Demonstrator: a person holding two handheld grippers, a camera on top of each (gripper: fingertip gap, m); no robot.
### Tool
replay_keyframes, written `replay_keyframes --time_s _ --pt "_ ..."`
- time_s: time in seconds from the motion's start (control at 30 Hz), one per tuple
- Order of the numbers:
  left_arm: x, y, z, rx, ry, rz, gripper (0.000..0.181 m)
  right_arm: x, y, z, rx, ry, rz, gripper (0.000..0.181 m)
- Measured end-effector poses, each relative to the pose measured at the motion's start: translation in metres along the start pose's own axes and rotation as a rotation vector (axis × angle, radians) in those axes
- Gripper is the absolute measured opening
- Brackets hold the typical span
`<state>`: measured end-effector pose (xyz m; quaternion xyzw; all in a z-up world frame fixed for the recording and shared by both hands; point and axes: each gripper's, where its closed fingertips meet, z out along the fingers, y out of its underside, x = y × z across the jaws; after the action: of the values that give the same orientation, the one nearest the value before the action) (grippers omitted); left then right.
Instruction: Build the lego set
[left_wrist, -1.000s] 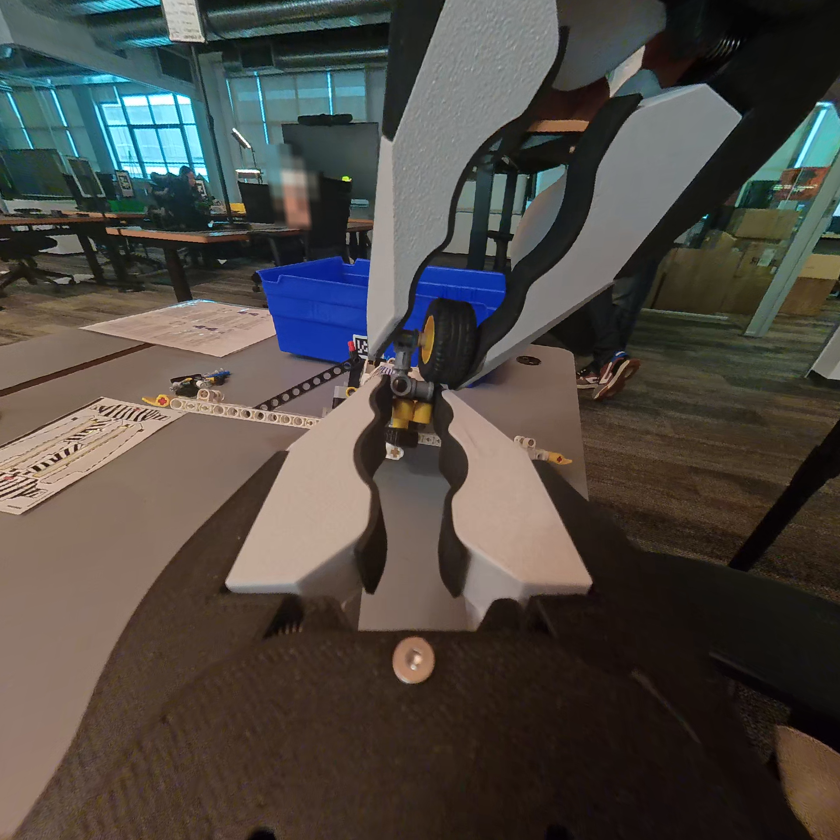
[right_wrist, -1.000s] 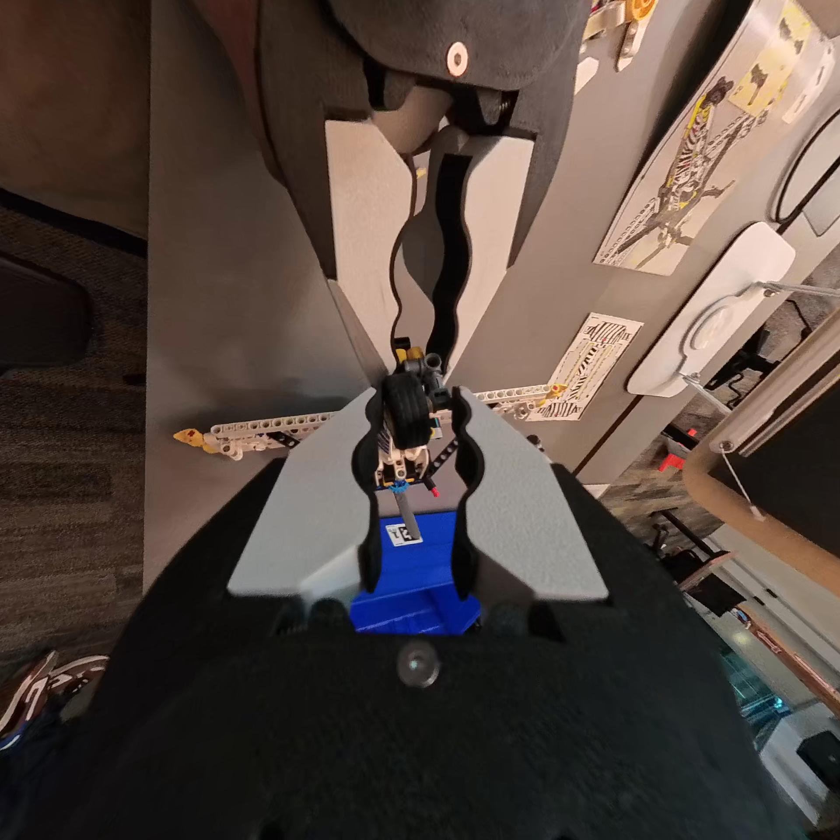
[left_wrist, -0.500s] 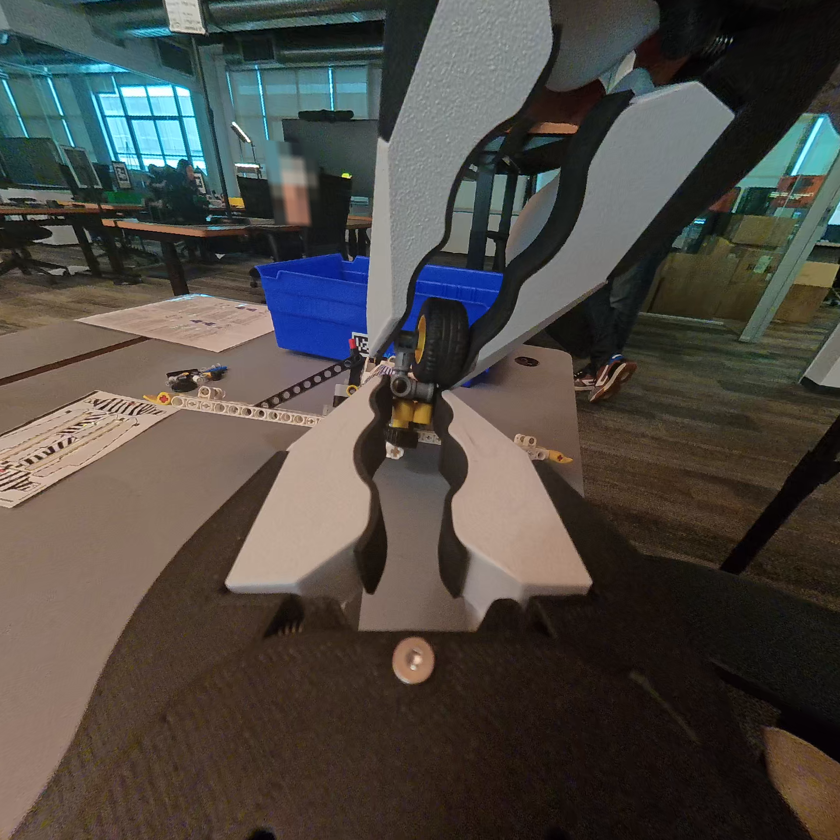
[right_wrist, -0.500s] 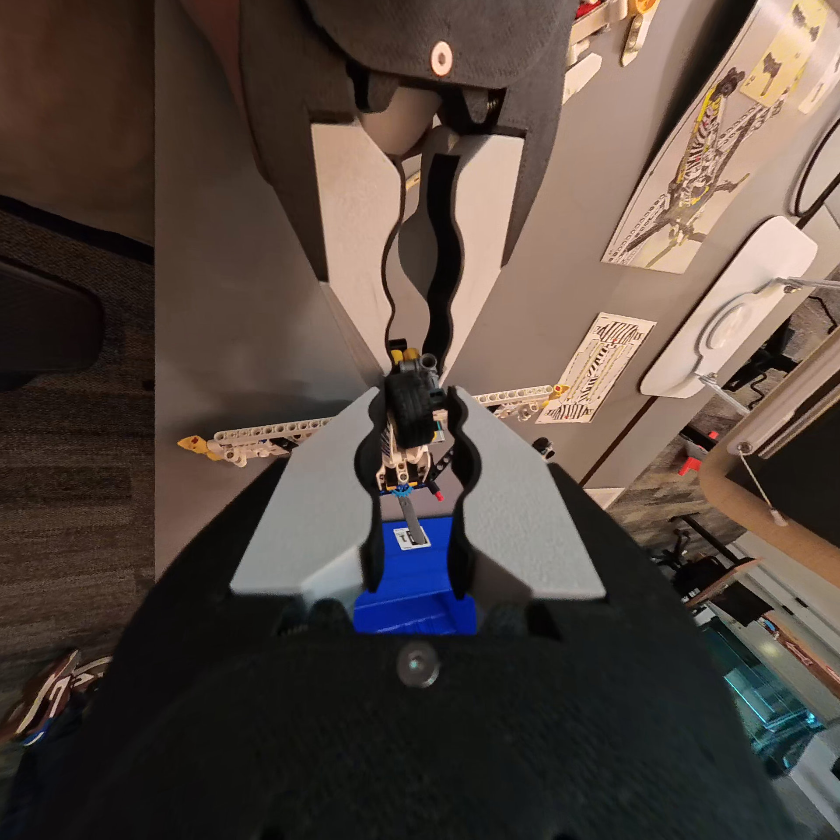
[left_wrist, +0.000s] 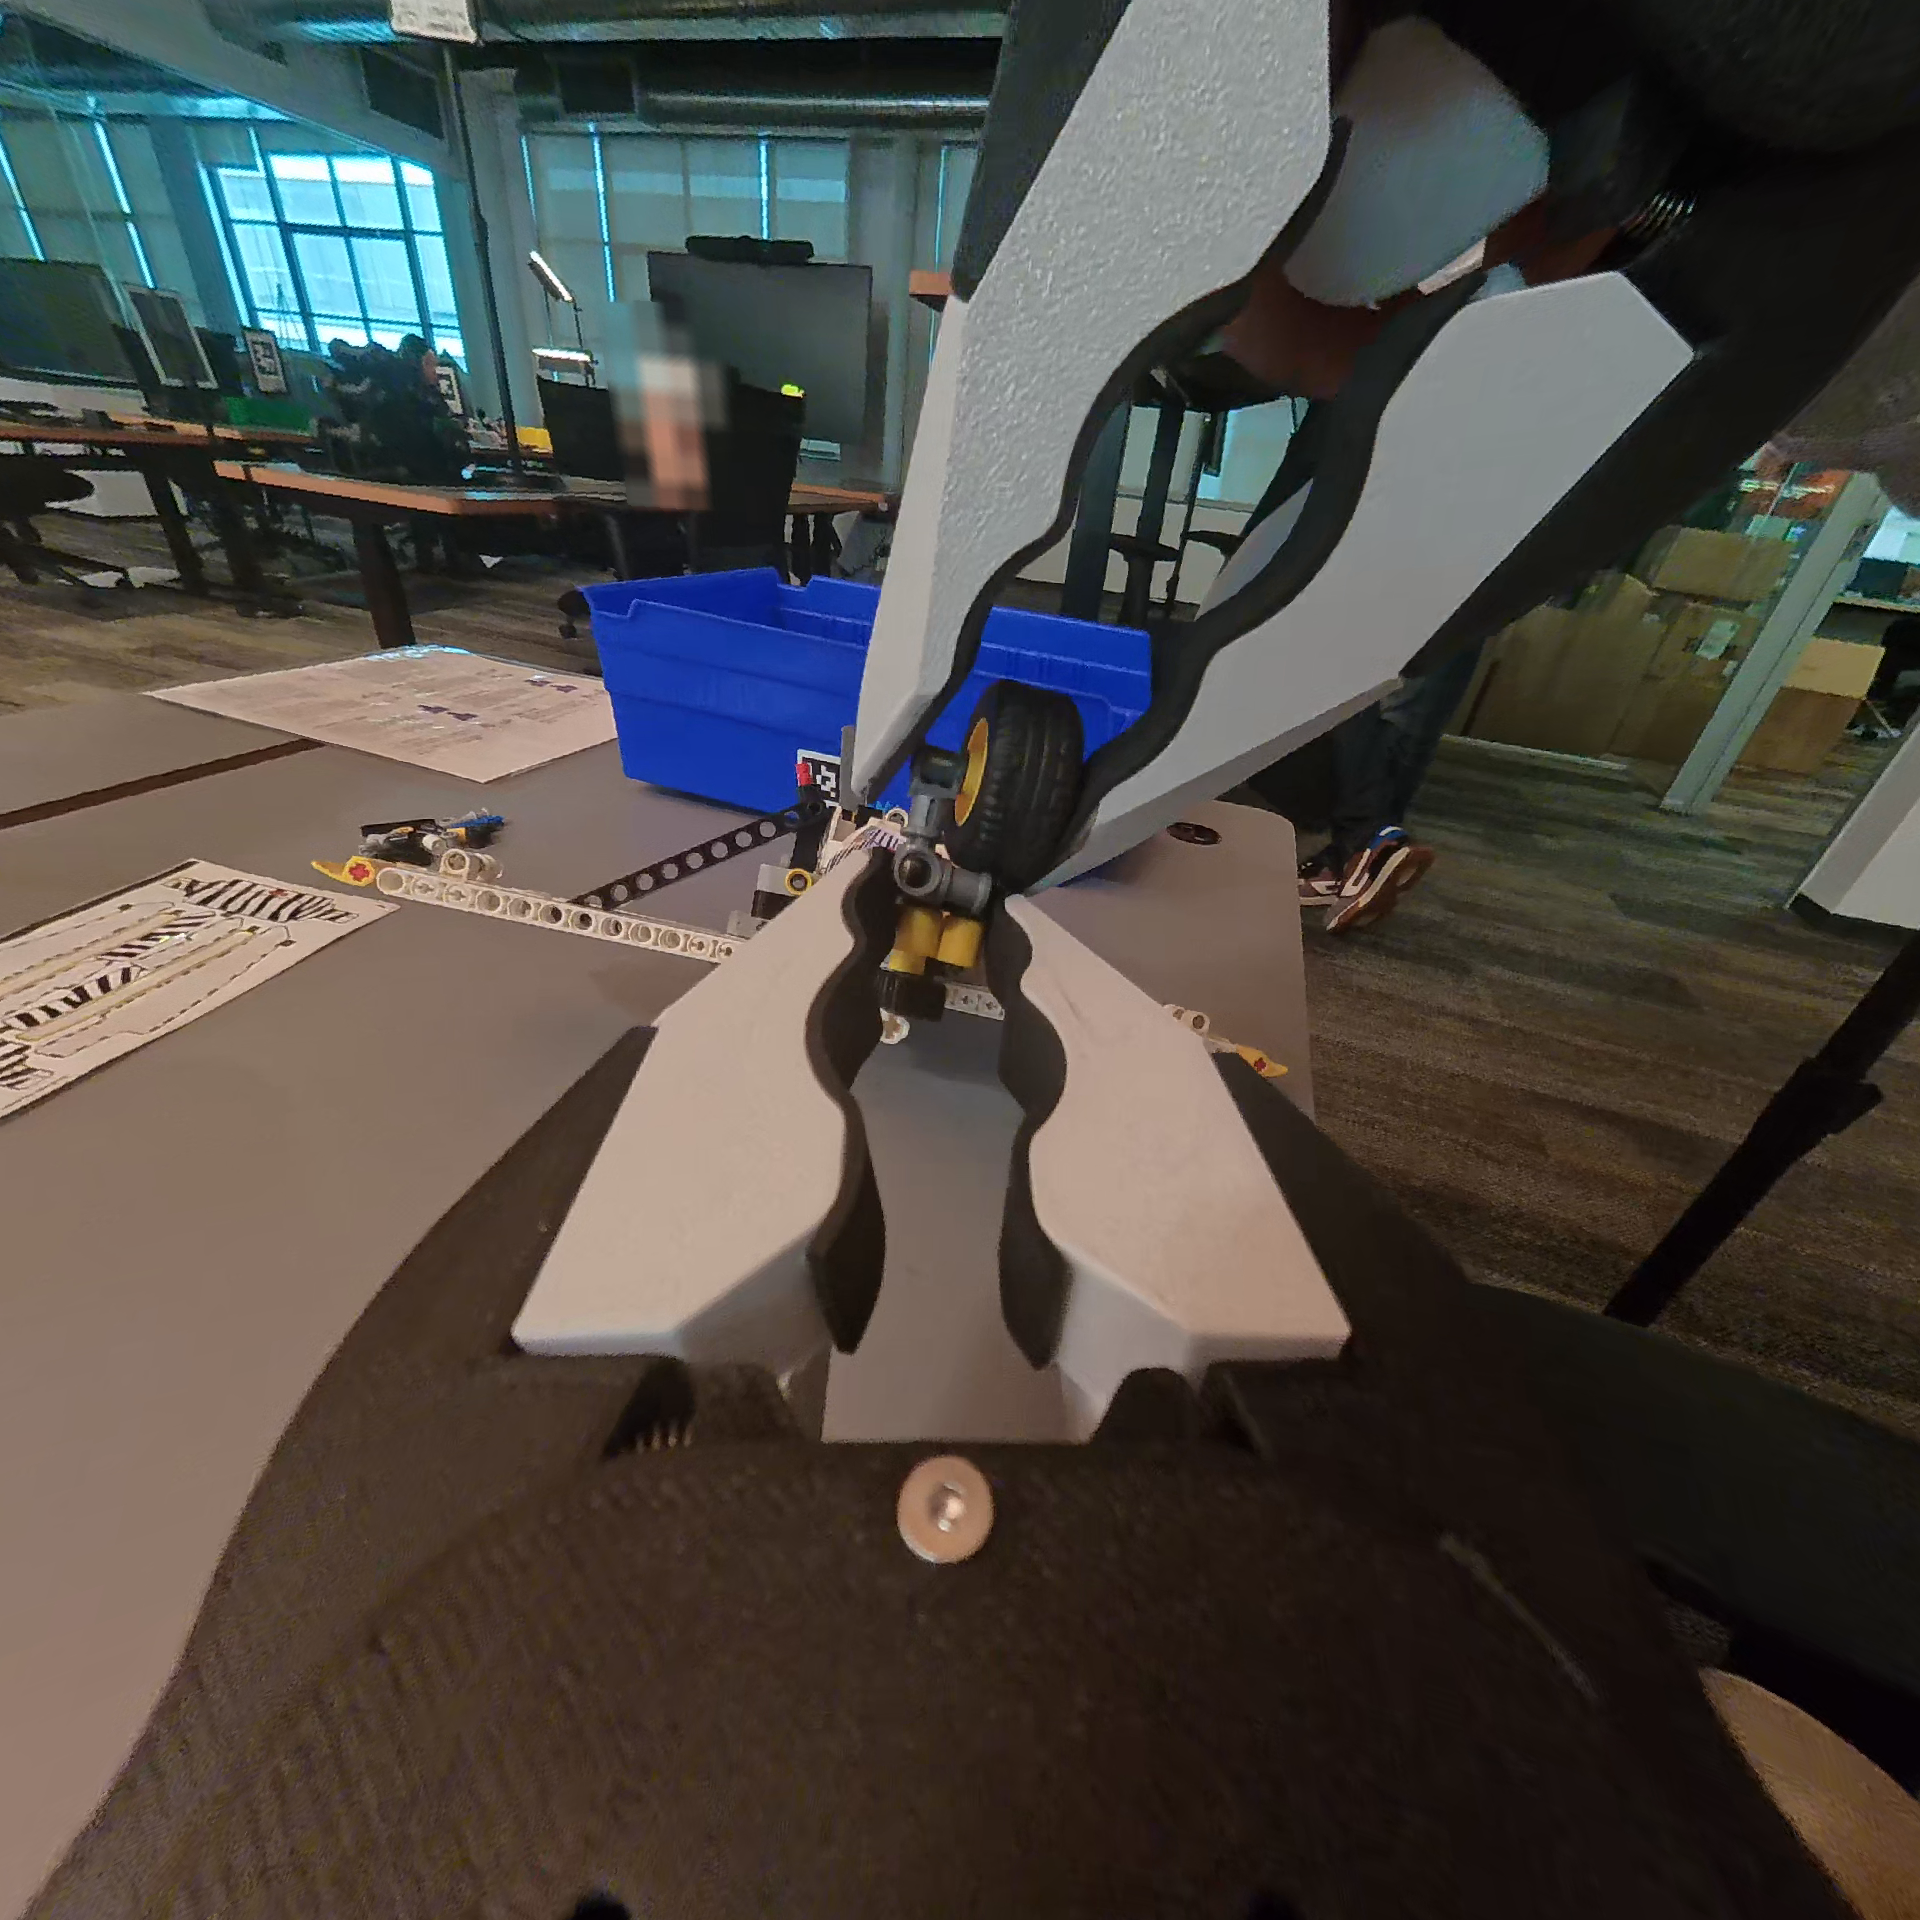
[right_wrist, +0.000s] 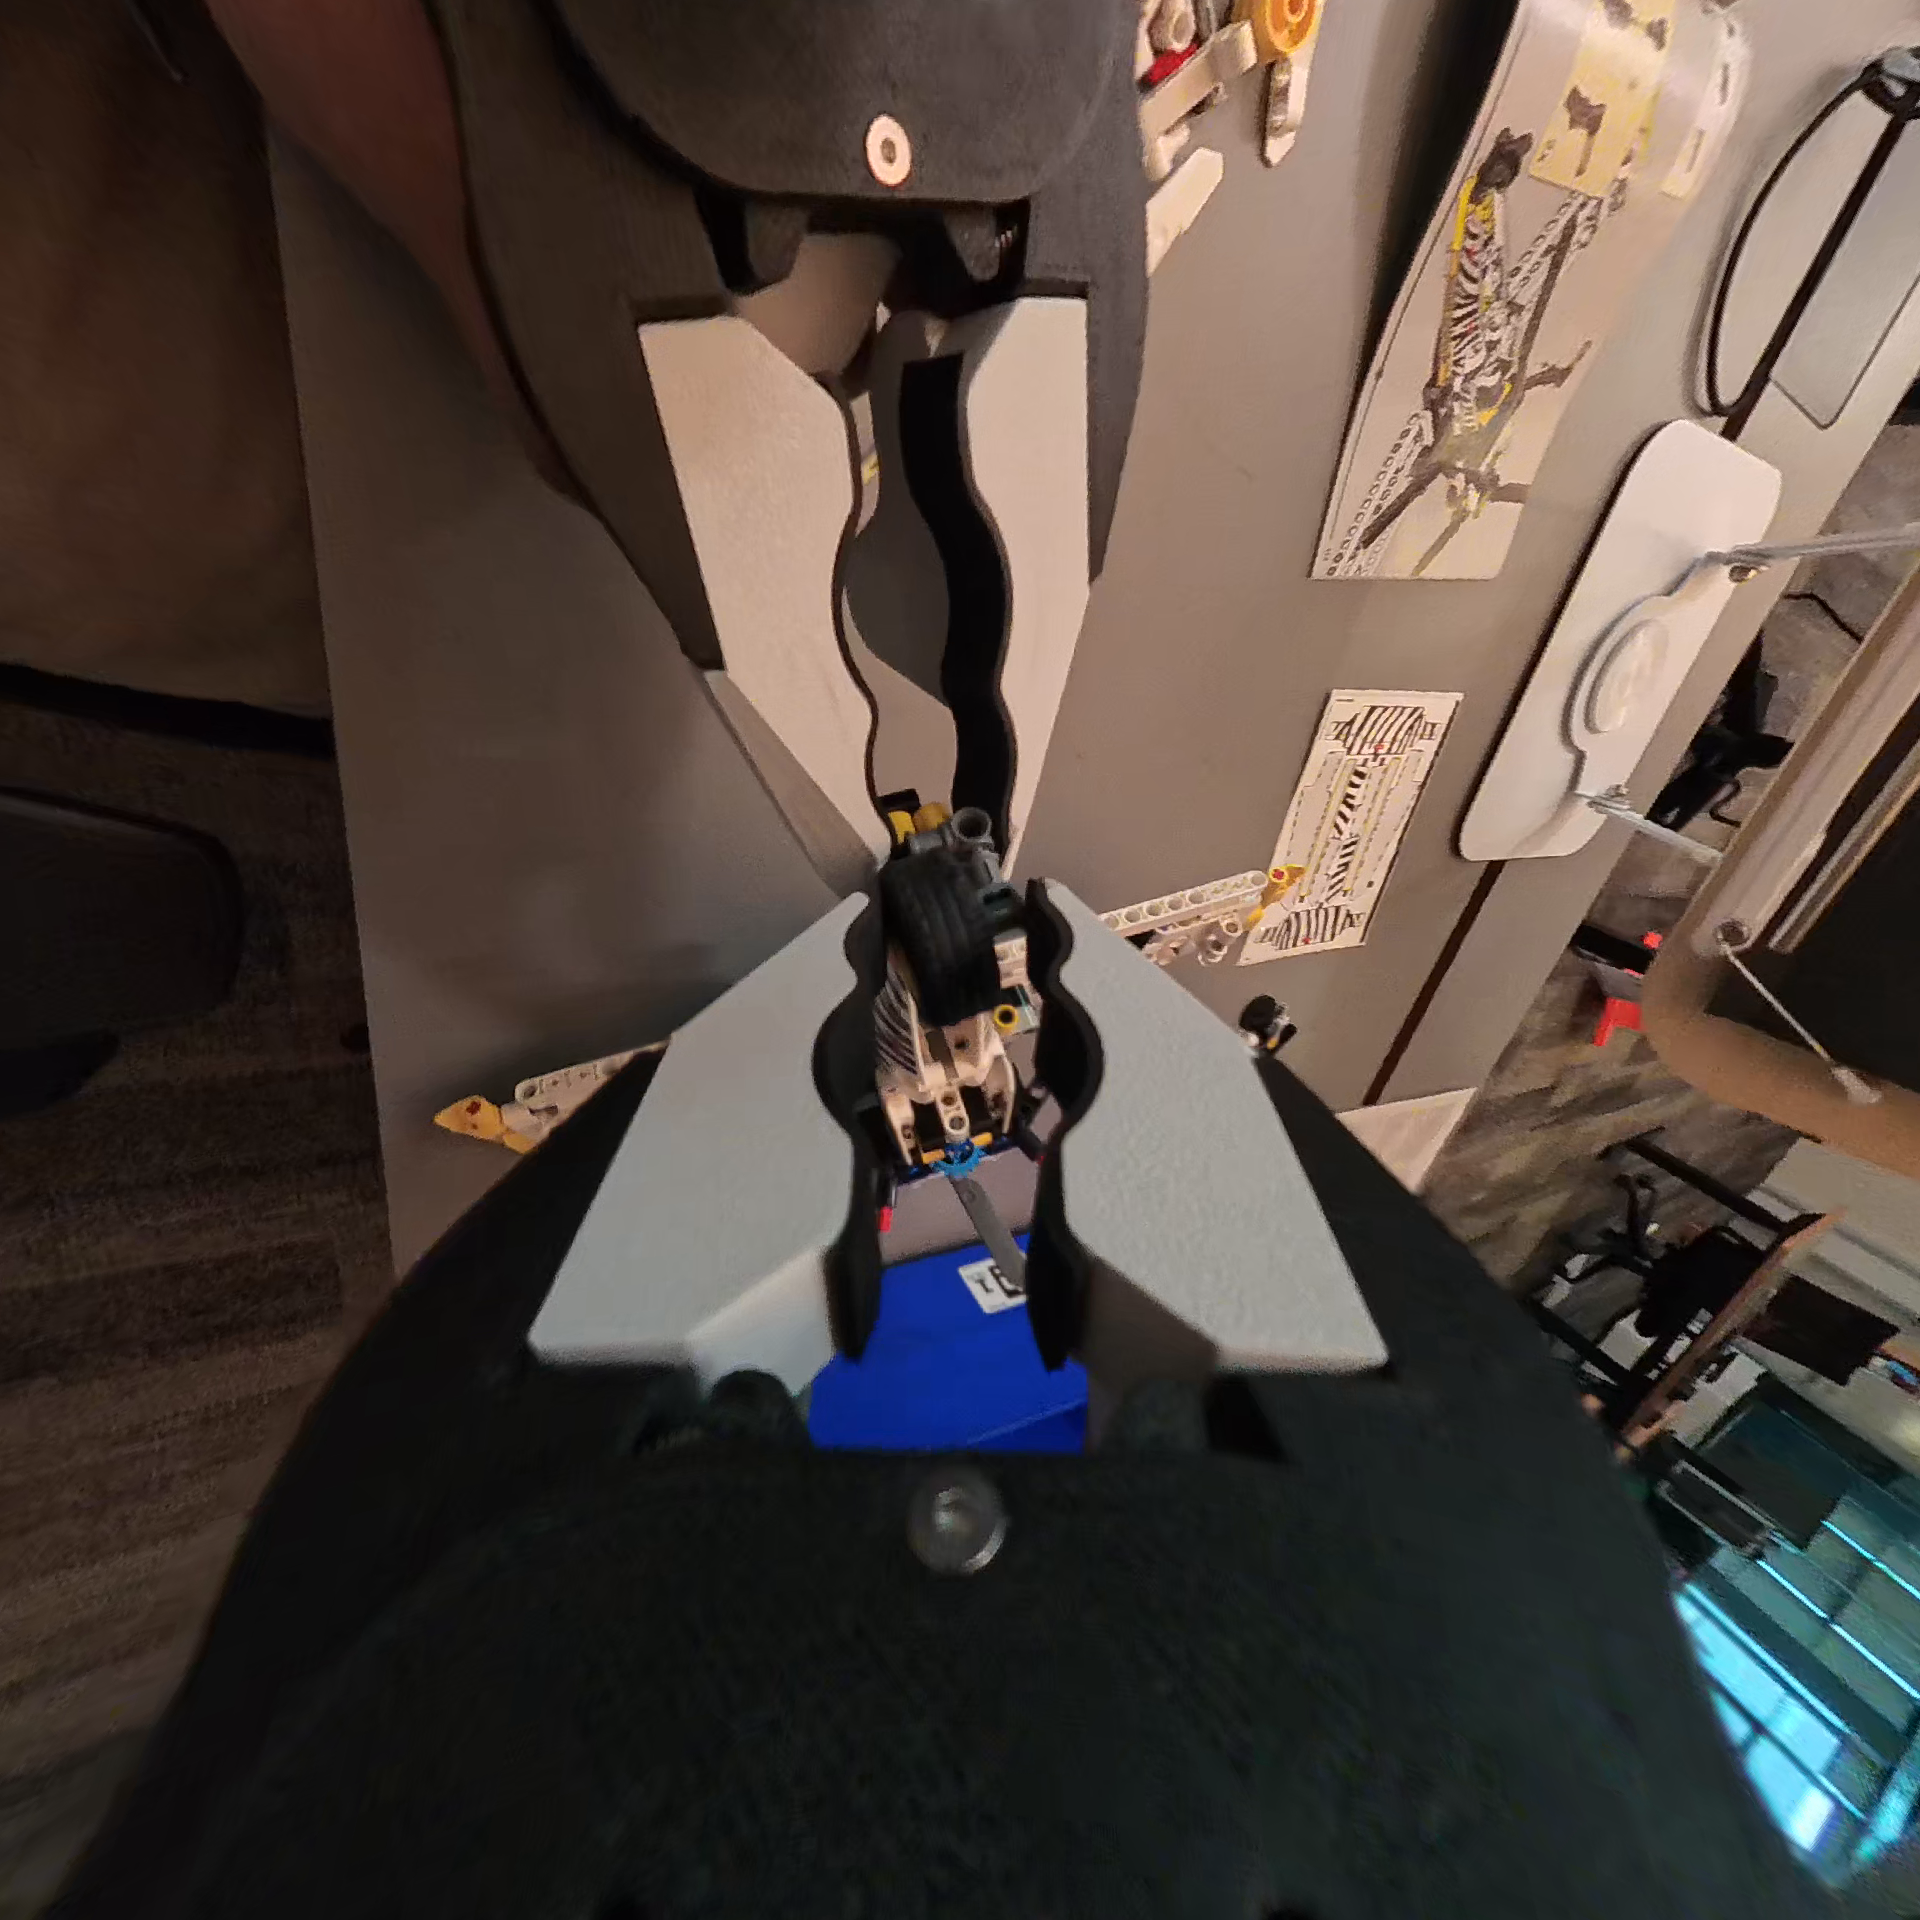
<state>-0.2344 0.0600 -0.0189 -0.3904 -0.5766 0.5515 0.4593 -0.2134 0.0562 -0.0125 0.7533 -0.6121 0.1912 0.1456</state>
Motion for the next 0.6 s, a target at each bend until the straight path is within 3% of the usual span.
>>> replay_keyframes --time_s 0.23,0.33,0.6 --pt "-0.003 -0.002 0.0 0.016 -0.01 0.0 0.015 0.005 0.003 -0.002 0.094 0.053 0.149 0.024" --pt "-0.002 -0.001 0.001 0.008 -0.021 0.034 0.015 0.007 0.006 -0.007 0.138 0.119 0.233 0.034" --pt "-0.002 -0.002 0.0 0.021 -0.017 0.012 0.015 0.01 0.004 -0.035 0.429 0.375 0.728 0.04"
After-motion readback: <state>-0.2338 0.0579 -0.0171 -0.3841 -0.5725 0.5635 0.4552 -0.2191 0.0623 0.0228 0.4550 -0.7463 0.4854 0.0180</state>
